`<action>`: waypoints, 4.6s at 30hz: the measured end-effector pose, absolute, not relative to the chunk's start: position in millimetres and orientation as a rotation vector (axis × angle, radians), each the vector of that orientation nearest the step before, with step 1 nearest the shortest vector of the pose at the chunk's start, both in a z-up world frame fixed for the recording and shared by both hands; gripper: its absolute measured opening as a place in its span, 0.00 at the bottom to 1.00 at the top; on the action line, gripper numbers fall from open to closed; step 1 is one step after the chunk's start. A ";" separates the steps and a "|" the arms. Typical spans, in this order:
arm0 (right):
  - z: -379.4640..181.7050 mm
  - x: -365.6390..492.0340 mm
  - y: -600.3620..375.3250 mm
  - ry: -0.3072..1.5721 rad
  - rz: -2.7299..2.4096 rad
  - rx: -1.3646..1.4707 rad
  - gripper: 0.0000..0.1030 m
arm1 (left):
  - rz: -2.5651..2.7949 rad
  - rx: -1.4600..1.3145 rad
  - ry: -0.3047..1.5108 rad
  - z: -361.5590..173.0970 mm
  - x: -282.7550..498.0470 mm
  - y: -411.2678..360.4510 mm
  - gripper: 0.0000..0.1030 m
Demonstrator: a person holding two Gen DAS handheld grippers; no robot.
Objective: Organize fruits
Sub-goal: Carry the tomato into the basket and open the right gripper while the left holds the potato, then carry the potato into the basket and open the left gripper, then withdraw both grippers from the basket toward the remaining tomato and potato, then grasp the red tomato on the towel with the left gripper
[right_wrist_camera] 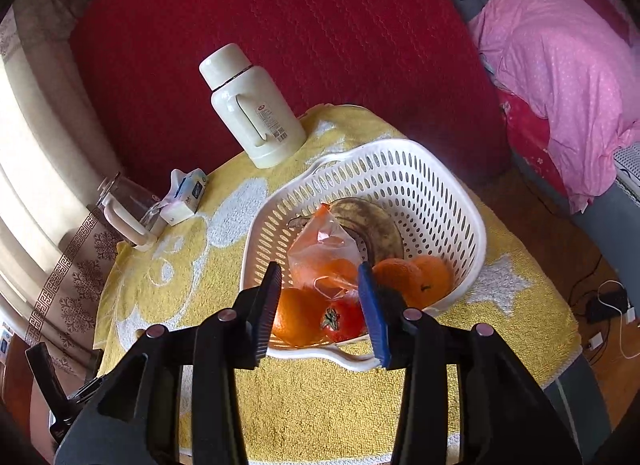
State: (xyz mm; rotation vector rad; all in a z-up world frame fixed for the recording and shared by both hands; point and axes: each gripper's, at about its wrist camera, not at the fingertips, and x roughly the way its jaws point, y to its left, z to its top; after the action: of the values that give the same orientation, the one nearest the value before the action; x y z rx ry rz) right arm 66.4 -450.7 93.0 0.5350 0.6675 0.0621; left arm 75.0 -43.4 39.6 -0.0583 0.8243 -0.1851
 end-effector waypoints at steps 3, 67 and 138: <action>96.5 63.7 -456.0 0.645 0.049 0.548 0.42 | -0.205 -0.051 0.820 45.2 76.1 -50.2 0.26; 98.9 35.1 -484.5 0.475 -0.133 0.503 0.74 | -0.458 -0.018 0.609 113.0 139.7 -209.8 0.80; 91.4 38.5 -345.9 0.568 0.098 0.219 0.88 | 0.010 -0.261 0.664 84.4 97.7 22.3 0.90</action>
State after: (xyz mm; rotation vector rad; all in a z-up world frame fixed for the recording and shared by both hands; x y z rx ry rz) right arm 38.5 -345.9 91.4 0.2193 0.5678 0.0982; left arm 97.7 22.3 84.4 -0.2610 0.6641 0.0095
